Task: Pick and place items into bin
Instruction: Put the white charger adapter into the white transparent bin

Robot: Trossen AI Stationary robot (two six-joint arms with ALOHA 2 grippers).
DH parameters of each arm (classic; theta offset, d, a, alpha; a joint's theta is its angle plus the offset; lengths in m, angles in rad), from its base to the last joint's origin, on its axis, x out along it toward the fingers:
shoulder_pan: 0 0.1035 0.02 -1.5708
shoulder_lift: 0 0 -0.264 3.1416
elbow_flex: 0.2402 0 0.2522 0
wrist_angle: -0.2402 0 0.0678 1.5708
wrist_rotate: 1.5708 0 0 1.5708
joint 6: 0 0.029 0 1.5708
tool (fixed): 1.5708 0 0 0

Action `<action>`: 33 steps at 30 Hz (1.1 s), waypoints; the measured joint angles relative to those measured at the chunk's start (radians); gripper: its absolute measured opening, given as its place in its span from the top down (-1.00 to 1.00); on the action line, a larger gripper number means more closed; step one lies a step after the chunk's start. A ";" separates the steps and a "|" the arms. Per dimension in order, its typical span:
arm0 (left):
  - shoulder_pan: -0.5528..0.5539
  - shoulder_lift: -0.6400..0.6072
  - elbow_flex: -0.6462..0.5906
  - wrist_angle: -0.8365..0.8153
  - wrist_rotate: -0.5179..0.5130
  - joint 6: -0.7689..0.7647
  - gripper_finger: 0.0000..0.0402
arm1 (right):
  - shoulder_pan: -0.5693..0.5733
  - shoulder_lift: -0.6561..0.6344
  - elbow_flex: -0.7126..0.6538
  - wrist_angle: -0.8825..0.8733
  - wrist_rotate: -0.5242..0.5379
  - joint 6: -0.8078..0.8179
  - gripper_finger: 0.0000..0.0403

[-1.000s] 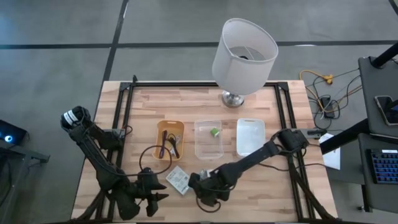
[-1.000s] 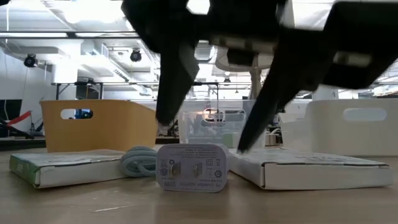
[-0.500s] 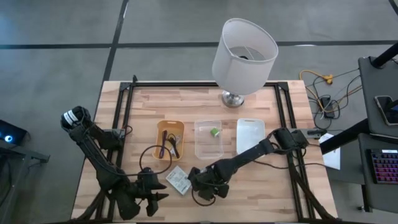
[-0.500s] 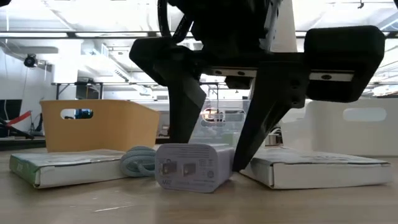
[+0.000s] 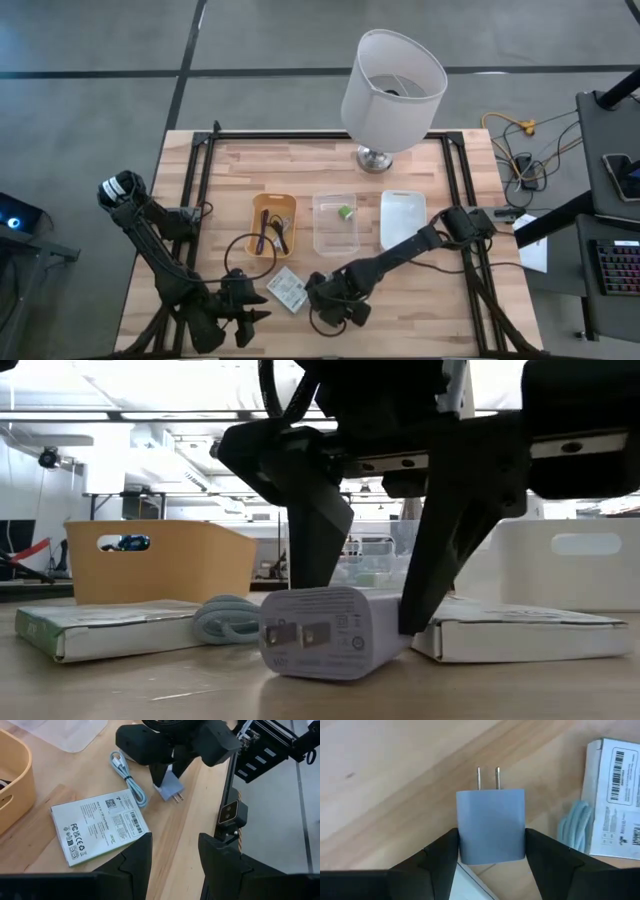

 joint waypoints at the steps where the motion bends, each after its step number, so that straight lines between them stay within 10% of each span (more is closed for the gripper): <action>1: 0.000 0.000 0.000 0.000 0.000 0.000 0.28 | 0.000 0.000 0.000 0.001 0.000 0.015 -0.03; 11: 0.000 0.000 0.000 -0.002 0.001 0.000 0.28 | -0.005 -0.008 0.143 -0.065 0.119 0.286 0.11; 24: 0.000 0.000 0.000 0.001 0.004 0.003 0.28 | -0.036 -0.012 0.483 -0.606 0.463 0.733 0.06; 33: 0.000 0.000 0.000 0.004 0.005 0.006 0.28 | -0.170 -0.013 0.465 -0.823 0.502 0.923 0.06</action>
